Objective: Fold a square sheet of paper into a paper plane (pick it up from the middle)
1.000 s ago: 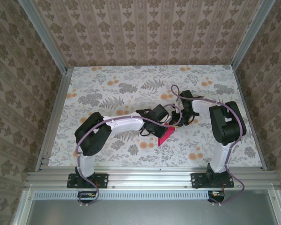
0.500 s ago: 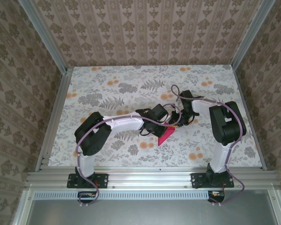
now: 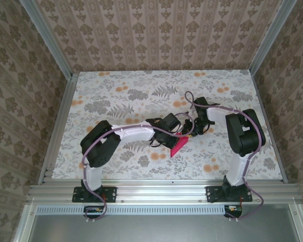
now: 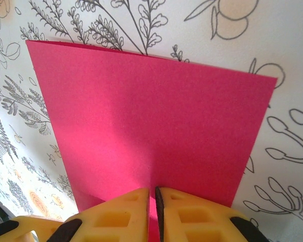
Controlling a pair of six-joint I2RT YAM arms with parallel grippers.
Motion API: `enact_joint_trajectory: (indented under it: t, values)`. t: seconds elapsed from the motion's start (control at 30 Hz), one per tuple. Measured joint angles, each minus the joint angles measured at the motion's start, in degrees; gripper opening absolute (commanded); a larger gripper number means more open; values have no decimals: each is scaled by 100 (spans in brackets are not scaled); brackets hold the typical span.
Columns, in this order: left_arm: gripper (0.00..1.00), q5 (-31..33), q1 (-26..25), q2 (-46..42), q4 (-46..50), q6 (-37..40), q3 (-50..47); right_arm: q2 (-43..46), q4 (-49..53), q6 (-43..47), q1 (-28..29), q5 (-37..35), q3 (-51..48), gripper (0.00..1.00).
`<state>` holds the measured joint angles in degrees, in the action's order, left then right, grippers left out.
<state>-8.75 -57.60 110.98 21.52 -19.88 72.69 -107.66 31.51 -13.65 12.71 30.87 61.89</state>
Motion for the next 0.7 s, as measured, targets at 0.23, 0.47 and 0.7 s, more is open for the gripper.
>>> enact_joint_trajectory:
  t: [0.23, 0.47, 0.7]
  values:
    - [0, 17, 0, 83, -50, 2, 0, 0, 0, -2, 0, -2, 0, 15]
    - [0, 63, 2, 118, -52, 2, -2, 0, -2, -2, 0, -2, 0, 15]
    - [0, 125, 2, 118, -50, 2, -4, 0, 0, -4, 0, -2, 0, 15]
